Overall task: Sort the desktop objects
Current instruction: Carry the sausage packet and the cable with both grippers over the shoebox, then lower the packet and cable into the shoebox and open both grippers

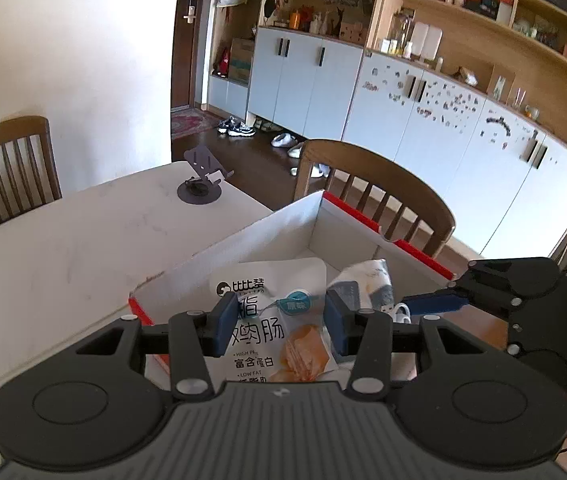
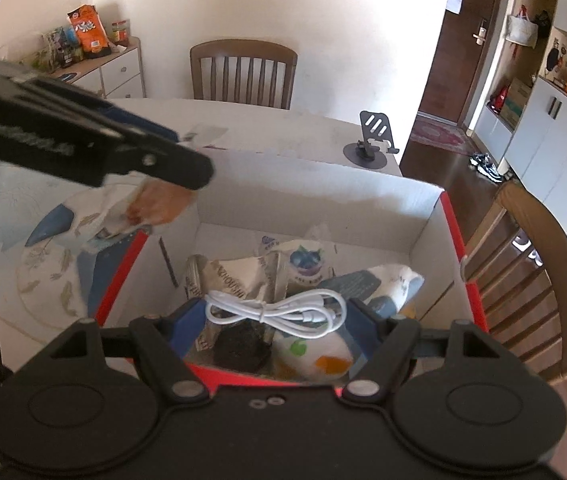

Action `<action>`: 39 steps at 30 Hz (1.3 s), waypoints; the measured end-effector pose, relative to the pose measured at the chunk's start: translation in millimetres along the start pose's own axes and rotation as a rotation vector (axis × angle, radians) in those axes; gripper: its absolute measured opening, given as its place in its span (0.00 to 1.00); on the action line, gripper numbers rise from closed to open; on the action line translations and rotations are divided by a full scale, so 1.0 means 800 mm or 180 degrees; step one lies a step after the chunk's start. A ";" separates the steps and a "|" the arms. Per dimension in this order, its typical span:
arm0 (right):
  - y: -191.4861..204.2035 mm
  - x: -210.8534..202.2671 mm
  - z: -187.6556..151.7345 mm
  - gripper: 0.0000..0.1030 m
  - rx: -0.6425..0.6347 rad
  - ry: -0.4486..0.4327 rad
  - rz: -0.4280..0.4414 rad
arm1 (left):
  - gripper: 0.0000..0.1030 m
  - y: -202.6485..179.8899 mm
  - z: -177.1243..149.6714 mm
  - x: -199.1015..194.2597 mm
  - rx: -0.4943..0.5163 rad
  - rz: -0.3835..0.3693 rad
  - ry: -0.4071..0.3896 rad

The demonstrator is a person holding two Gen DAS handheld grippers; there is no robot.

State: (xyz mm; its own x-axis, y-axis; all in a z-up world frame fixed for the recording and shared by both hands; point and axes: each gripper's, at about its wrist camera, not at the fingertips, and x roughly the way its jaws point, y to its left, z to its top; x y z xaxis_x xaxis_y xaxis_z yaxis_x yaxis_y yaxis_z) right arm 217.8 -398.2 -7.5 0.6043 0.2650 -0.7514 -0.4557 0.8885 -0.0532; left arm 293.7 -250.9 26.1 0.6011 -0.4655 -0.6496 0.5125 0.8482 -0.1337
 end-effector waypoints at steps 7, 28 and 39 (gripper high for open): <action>-0.010 0.020 0.016 0.74 -0.0051 0.0052 0.0111 | 0.44 0.001 0.016 0.042 0.0155 0.0120 0.0118; -0.022 0.071 0.008 0.74 -0.0334 0.0522 0.0332 | 0.44 0.015 0.005 0.138 0.0475 0.0260 0.0733; -0.029 0.076 0.005 0.74 -0.0254 0.0526 0.0371 | 0.42 0.025 -0.003 0.160 0.0311 0.0137 0.0970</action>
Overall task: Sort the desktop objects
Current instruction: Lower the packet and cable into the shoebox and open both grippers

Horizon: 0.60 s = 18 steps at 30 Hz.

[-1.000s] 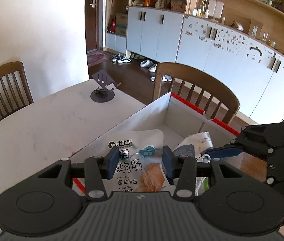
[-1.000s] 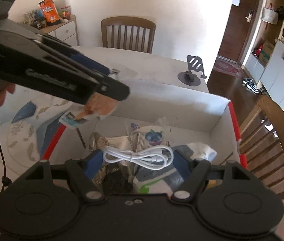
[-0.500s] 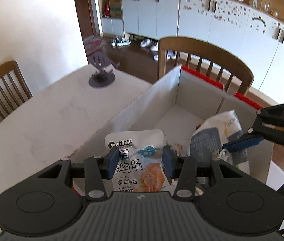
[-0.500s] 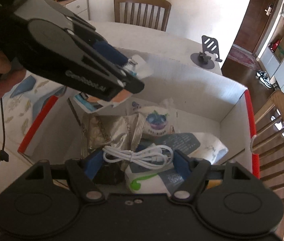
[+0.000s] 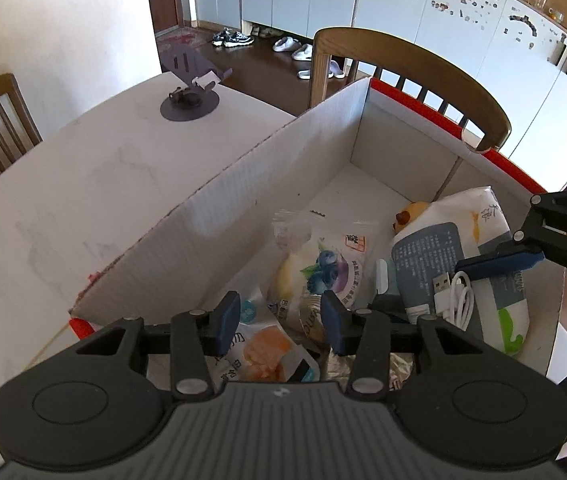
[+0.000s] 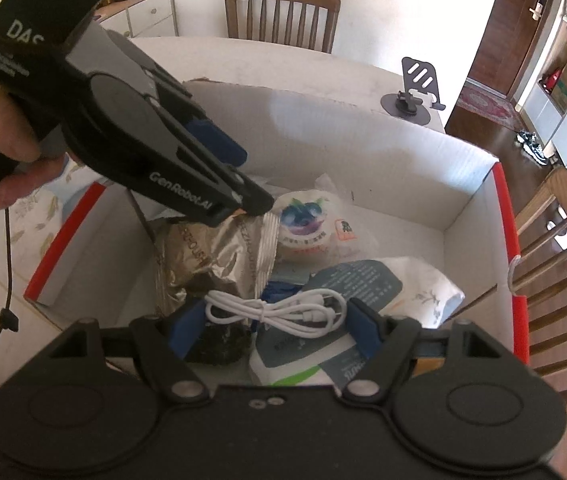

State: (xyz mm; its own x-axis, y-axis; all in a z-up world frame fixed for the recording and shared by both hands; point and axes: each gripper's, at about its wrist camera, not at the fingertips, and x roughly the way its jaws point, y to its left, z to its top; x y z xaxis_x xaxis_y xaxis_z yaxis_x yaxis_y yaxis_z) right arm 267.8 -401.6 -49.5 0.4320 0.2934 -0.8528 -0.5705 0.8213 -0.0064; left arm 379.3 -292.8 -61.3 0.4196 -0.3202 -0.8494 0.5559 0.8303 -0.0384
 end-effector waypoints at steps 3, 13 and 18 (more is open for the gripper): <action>-0.002 -0.001 0.000 0.74 0.0025 -0.0015 0.0033 | 0.42 0.000 -0.001 -0.001 -0.0023 -0.0038 -0.0006; 0.004 -0.021 -0.001 0.79 0.0027 -0.0157 0.0093 | 0.54 0.006 -0.008 -0.021 -0.0198 -0.0149 -0.0093; 0.005 -0.039 -0.007 0.79 0.0085 -0.0225 0.0062 | 0.58 0.006 -0.015 -0.040 -0.0257 -0.0171 -0.0180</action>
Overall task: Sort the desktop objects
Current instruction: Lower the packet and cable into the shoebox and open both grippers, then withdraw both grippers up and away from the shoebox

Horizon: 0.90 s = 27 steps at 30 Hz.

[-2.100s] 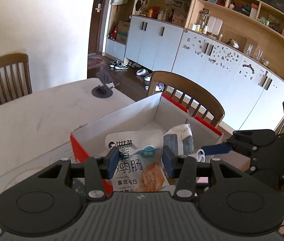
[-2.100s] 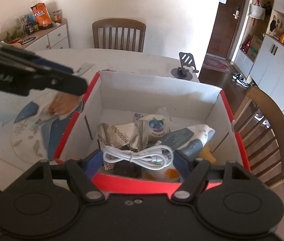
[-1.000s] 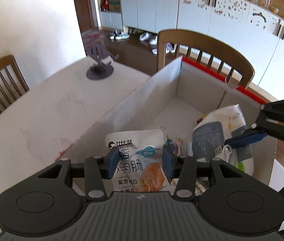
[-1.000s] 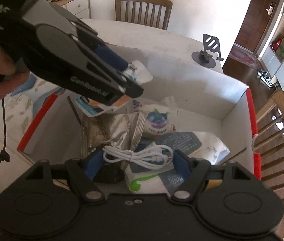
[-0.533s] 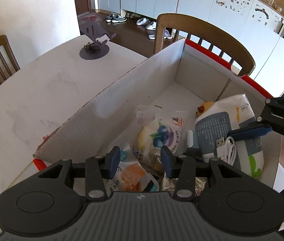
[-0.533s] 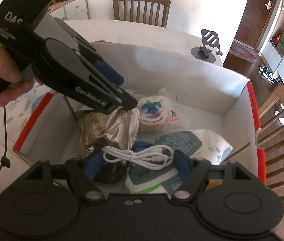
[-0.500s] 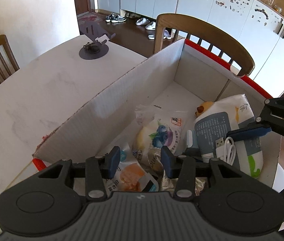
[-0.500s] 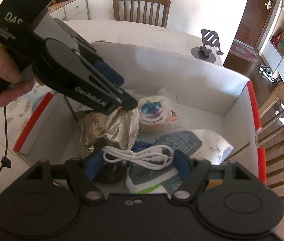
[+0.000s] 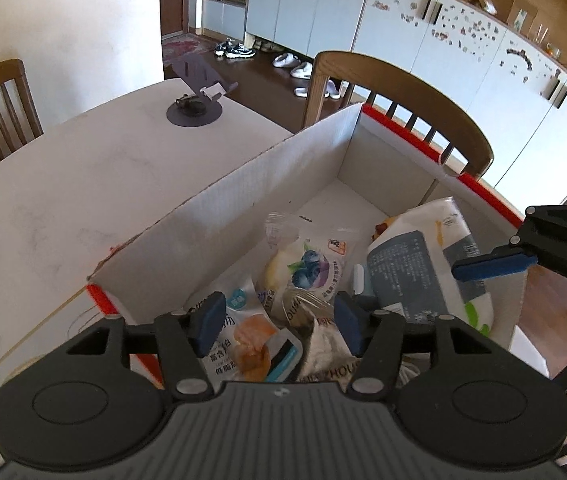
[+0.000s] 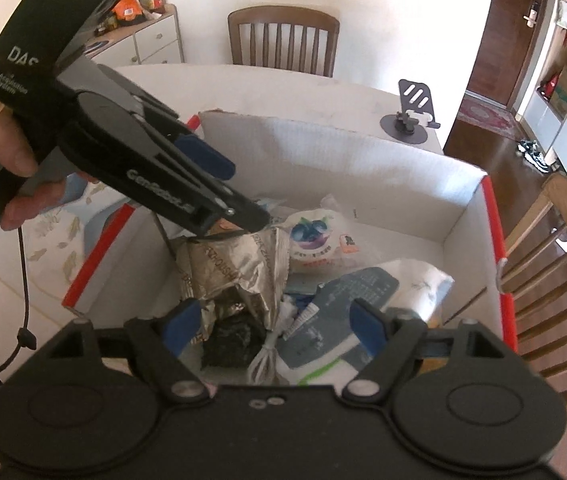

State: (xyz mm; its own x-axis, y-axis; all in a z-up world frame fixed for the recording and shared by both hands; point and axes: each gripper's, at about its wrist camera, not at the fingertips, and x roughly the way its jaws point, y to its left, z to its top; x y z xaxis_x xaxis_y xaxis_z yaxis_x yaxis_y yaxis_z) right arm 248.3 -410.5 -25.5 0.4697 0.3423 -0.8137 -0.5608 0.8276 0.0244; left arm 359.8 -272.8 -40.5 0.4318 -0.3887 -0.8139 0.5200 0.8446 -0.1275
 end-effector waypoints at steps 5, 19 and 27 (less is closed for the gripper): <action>0.000 -0.022 -0.006 0.79 0.0076 -0.0083 -0.0029 | 0.67 -0.004 -0.008 -0.024 -0.0037 -0.0038 -0.0109; 0.001 -0.063 -0.022 0.80 0.0431 -0.0329 -0.0169 | 0.82 -0.024 -0.032 -0.075 -0.0077 0.0004 -0.0230; 0.004 -0.077 -0.033 0.80 0.0716 -0.0489 -0.0307 | 0.98 -0.033 -0.055 -0.100 0.0031 0.0076 -0.0315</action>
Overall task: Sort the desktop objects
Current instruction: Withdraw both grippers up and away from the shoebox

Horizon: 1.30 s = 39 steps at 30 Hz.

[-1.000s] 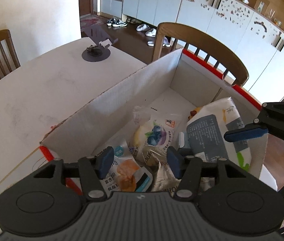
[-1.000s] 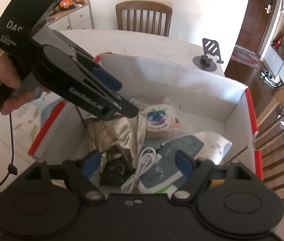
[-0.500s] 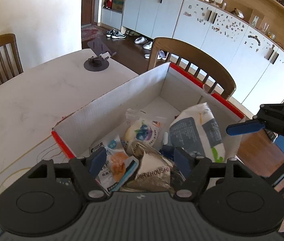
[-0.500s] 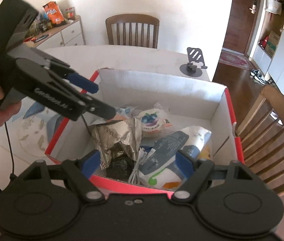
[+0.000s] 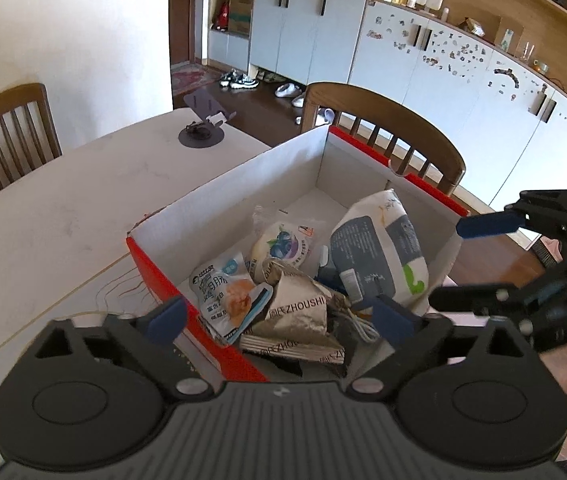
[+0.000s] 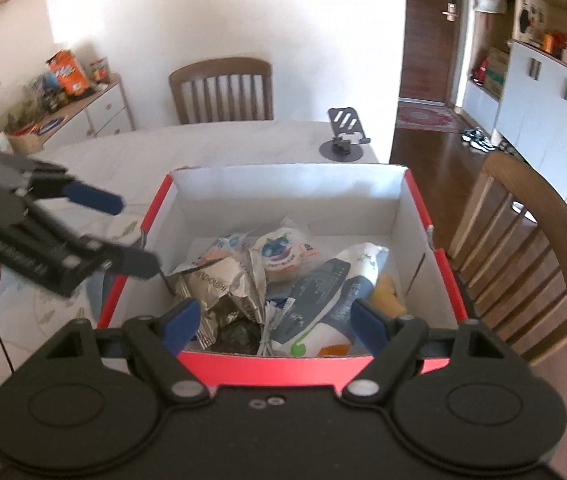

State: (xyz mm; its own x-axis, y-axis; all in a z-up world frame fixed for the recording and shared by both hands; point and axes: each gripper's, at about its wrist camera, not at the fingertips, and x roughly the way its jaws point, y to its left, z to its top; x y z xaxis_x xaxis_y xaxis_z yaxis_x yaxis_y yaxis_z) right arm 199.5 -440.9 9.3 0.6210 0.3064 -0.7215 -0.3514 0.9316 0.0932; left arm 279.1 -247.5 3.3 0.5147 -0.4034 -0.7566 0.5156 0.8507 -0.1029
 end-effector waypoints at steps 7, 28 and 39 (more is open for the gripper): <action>0.008 -0.008 -0.006 0.80 0.0208 -0.0109 -0.0084 | 1.00 0.002 -0.019 -0.021 -0.0088 -0.0074 -0.0109; 0.070 -0.027 -0.031 0.80 0.0513 -0.0231 -0.0307 | 1.00 0.019 -0.086 -0.071 -0.0132 -0.0026 -0.0091; 0.093 -0.040 -0.043 0.80 0.0571 -0.0249 -0.0385 | 1.00 0.017 -0.102 -0.088 -0.0030 -0.0059 -0.0120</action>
State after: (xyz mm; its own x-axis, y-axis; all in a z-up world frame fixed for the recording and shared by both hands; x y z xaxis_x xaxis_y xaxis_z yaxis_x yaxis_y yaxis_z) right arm 129.4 -388.2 15.2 0.7059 0.1982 -0.6800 -0.1453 0.9802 0.1349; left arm 194.1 -180.0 2.7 0.5305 -0.4314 -0.7297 0.5188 0.8460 -0.1230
